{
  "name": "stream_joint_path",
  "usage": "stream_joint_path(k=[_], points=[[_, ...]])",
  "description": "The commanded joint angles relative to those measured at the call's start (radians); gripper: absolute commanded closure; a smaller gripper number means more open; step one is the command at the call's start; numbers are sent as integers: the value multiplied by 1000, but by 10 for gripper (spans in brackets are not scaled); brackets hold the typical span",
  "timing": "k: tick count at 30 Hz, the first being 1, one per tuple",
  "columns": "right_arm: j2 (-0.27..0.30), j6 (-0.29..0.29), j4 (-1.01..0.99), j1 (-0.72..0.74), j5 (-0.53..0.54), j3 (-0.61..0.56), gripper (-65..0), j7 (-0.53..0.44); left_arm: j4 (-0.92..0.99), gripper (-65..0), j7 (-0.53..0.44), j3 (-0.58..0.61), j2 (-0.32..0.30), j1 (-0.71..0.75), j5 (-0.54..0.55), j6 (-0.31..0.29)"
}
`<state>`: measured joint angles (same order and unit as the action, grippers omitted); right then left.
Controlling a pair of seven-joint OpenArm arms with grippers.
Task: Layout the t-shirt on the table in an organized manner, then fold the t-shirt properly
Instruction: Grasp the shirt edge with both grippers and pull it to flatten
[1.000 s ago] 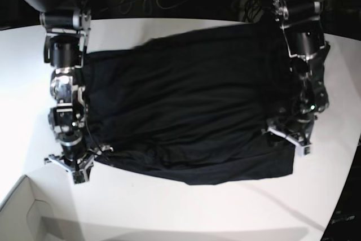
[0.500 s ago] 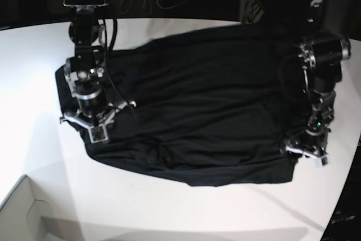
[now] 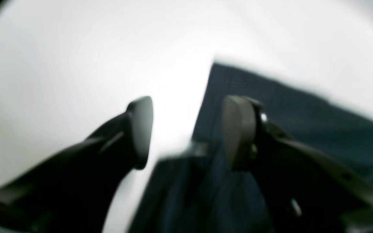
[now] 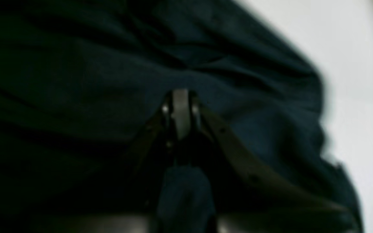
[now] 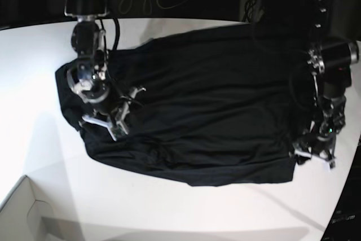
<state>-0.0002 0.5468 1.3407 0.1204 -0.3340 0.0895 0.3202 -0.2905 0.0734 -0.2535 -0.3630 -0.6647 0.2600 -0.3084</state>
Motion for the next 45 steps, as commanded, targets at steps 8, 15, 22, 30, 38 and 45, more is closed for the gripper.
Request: stream_joint_path(k=[8, 15, 22, 30, 38, 45], points=[[99, 12, -392, 244, 13, 3, 0, -2, -405, -334, 118, 0, -1, 205, 115, 1], [142, -38, -608, 384, 14, 5, 0, -102, -654, -334, 233, 7, 63, 300, 106, 1], [142, -179, -607, 387, 14, 5, 0, -201, -488, -334, 219, 9, 137, 251, 49, -4], [105, -178, -172, 187, 16, 72, 0, -197, -83, -334, -106, 7, 149, 59, -201, 1], [36, -178, 210, -129, 11, 120, 0, -138, 46, -334, -232, 7, 147, -114, -245, 1], [12, -178, 282, -305, 14, 120, 0, -92, 43, -334, -231, 1, 147, -178, -239, 1]])
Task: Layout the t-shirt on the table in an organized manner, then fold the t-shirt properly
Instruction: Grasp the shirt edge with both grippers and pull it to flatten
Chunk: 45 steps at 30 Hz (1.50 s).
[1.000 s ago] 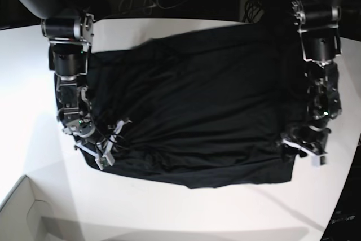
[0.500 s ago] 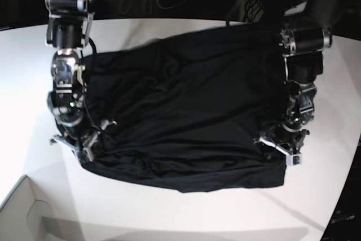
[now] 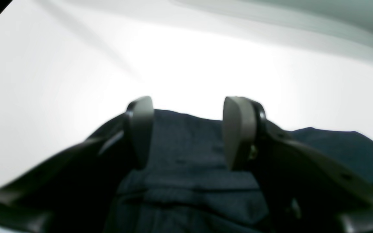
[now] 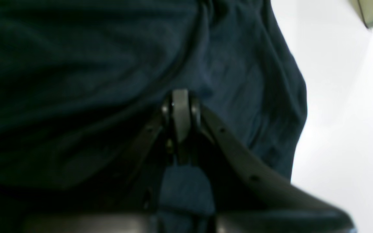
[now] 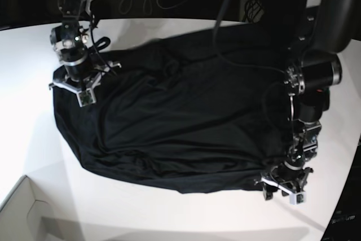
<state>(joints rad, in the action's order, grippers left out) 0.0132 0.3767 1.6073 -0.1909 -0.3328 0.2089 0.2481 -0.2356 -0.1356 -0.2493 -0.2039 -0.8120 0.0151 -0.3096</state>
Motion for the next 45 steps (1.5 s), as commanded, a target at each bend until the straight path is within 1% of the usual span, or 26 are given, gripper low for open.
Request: stream_joint_path(k=[1, 4, 6, 8, 11, 14, 16, 17, 21, 23, 25, 28, 31, 34, 35, 36, 38, 41, 44, 45], points=[[-5, -8, 14, -6, 13, 2, 0, -19, -12, -334, -20, -3, -13, -31, 6, 2], [-5, -8, -31, -15, 13, 44, 0, -25, -11, -334, -19, -5, -21, -20, 6, 2], [-5, -8, -92, 14, 13, 82, 0, -28, -14, -334, -19, -5, -21, 26, 6, 2], [0, -8, -147, 35, 13, 123, 0, -28, -60, -334, 0, -6, -22, 67, 7, 2], [27, -8, -253, 95, 13, 171, 0, -30, -193, -334, 95, -37, -22, 171, 7, -1], [66, -8, -336, 147, 13, 194, 0, -30, -399, -334, 195, -107, -12, 283, 7, -6], [87, -8, -378, 178, 13, 202, 0, -30, -531, -334, 270, -130, 1, 348, 7, -6], [93, -8, -379, 187, 13, 203, 0, -30, -598, -334, 307, -141, 16, 377, 7, -7], [89, -8, -322, 192, 13, 203, 0, -30, -847, -334, 442, -213, 53, 497, 7, -9], [84, -8, -281, 189, 13, 202, 0, -30, -957, -334, 509, -236, 85, 549, 13, -9], [61, -8, -235, 187, 13, 200, 0, -30, -1063, -334, 580, -262, 114, 618, 44, -9], [41, -6, -166, 181, 13, 200, 0, -22, -1234, -334, 687, -284, 142, 733, 138, -9], [21, -6, -112, 164, 13, 199, 0, -28, -1364, -334, 759, -284, 146, 836, 240, -9], [0, -2, -48, 152, 13, 197, 0, -20, -1479, -334, 808, -287, 148, 939, 339, -9], [-6, 20, -19, 141, 13, 197, 0, -20, -1508, -334, 821, -288, 148, 966, 365, -9], [-14, 54, 14, 132, 13, 197, 0, -20, -1528, -334, 831, -288, 148, 994, 383, -9], [-29, 115, 80, 104, 13, 197, 0, -19, -1531, -334, 828, -288, 146, 1032, 395, -9], [-81, 206, 179, 49, 11, 197, 0, -19, -1451, -335, 815, -288, 140, 1043, 395, -9], [-140, 264, 245, -5, 11, 197, 0, -19, -1356, -335, 815, -288, 134, 1034, 395, -9], [-157, 278, 259, -23, 11, 197, 0, -19, -1330, -335, 815, -288, 123, 1021, 395, -9]])
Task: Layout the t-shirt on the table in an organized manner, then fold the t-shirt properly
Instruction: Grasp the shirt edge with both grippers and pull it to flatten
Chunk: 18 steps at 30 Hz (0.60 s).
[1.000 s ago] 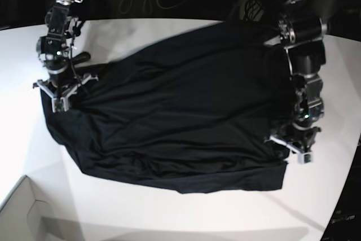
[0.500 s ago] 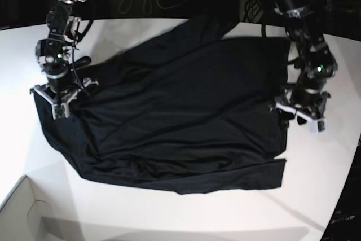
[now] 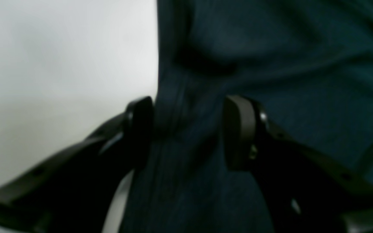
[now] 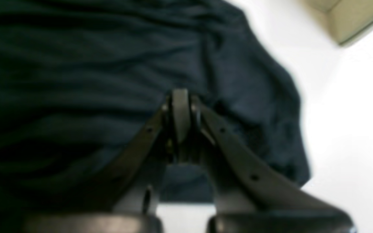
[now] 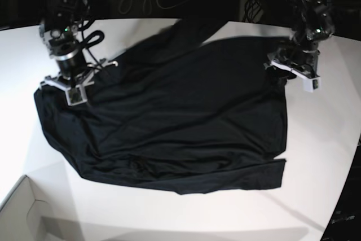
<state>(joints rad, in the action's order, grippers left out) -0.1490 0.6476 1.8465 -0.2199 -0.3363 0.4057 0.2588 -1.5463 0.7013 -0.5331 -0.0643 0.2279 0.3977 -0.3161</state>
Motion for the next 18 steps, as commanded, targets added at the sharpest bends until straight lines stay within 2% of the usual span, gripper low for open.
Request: stream_joint_path(k=[1, 3, 9, 13, 18], points=[[-5, 18, 31, -8, 15, 0, 0, -29, 5, -335, -22, -5, -24, -32, 13, -2], [-8, 39, 40, -34, 15, -3, 0, -29, 73, -335, -22, -5, -48, -63, 13, -2], [-8, 45, 66, -146, 13, -58, 0, -29, 251, -335, -24, -6, -136, -181, 20, -2], [-8, 51, 60, -200, 13, -77, 0, -17, 255, -335, -24, -6, -141, -235, 22, -2], [-8, 51, 58, -209, 13, -136, 0, 118, 145, -335, -13, -6, -131, -266, 23, -2]])
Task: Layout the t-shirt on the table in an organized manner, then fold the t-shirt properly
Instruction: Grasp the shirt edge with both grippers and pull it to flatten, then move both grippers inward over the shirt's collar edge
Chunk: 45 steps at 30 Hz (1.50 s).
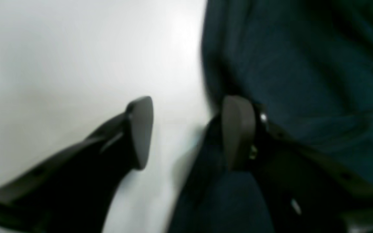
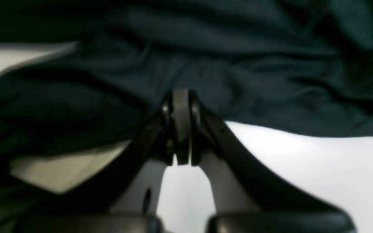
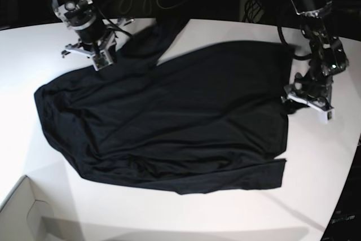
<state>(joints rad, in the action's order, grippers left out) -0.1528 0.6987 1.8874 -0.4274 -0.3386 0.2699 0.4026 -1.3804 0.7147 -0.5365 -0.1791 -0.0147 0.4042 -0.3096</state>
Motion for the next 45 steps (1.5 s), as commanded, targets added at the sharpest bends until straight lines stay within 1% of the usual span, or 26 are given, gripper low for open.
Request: stream_joint_path(k=[1, 3, 6, 9, 11, 12, 13, 17, 23, 27, 30, 32, 33, 34, 37, 38, 41, 44, 45], points=[[-4, -1, 18, -11, 17, -21, -7, 5, -69, -335, -27, -3, -15, -17, 17, -9], [-4, -1, 16, -27, 20, -57, -62, 43, -158, -335, -27, -3, -9, 8, 19, -9], [-4, -1, 16, -63, 20, -116, -188, 55, -290, -336, -27, -3, 10, 52, 19, -9], [-4, -1, 22, -90, 20, -151, -309, 55, -379, -336, -25, 3, 13, 106, 20, -9], [-4, -1, 25, -110, 20, -168, -374, 54, -405, -336, -25, 0, 14, 143, 55, -9], [-4, -1, 25, -121, 20, -177, -396, 54, -408, -336, -25, 0, 14, 167, 85, -9], [-4, -1, 25, -133, 20, -188, -410, 54, -409, -336, -25, -1, 14, 193, 118, -9], [-4, -1, 24, -169, 20, -228, -415, 52, -409, -336, -25, -1, 10, 298, 223, -9], [-4, -1, 18, -176, 20, -304, -415, 52, -408, -336, -25, -1, 13, 370, 241, -9], [-4, -1, -15, -147, 20, -324, -415, 55, -413, -336, -25, -1, 10, 387, 243, -9], [-4, -1, -75, -112, 20, -324, -406, 54, -419, -336, -25, -1, 8, 394, 243, -9], [-4, -1, -107, -89, 20, -323, -356, 54, -419, -336, -25, -3, 5, 411, 243, -9], [-4, -1, -117, -80, 20, -323, -318, 54, -419, -336, -25, -3, 5, 414, 243, -9], [-4, -1, -128, -74, 20, -323, -262, 58, -419, -336, -25, -3, 5, 414, 243, -9], [-4, -1, -133, -54, 20, -323, -44, 60, -419, -334, -25, -1, 5, 430, 243, -9], [-4, -1, -131, -51, 20, -323, 0, 60, -420, -333, -25, 5, 5, 436, 243, -10], [-4, -1, -127, -21, 20, -323, 0, 60, -420, -325, -25, 20, 11, 451, 244, -10], [-4, -1, -102, 28, 20, -324, 0, 60, -420, -272, -25, 100, 3, 471, 244, -12], [-4, -1, -90, 45, 20, -324, 0, 60, -422, -265, -25, 122, 2, 473, 244, -12]])
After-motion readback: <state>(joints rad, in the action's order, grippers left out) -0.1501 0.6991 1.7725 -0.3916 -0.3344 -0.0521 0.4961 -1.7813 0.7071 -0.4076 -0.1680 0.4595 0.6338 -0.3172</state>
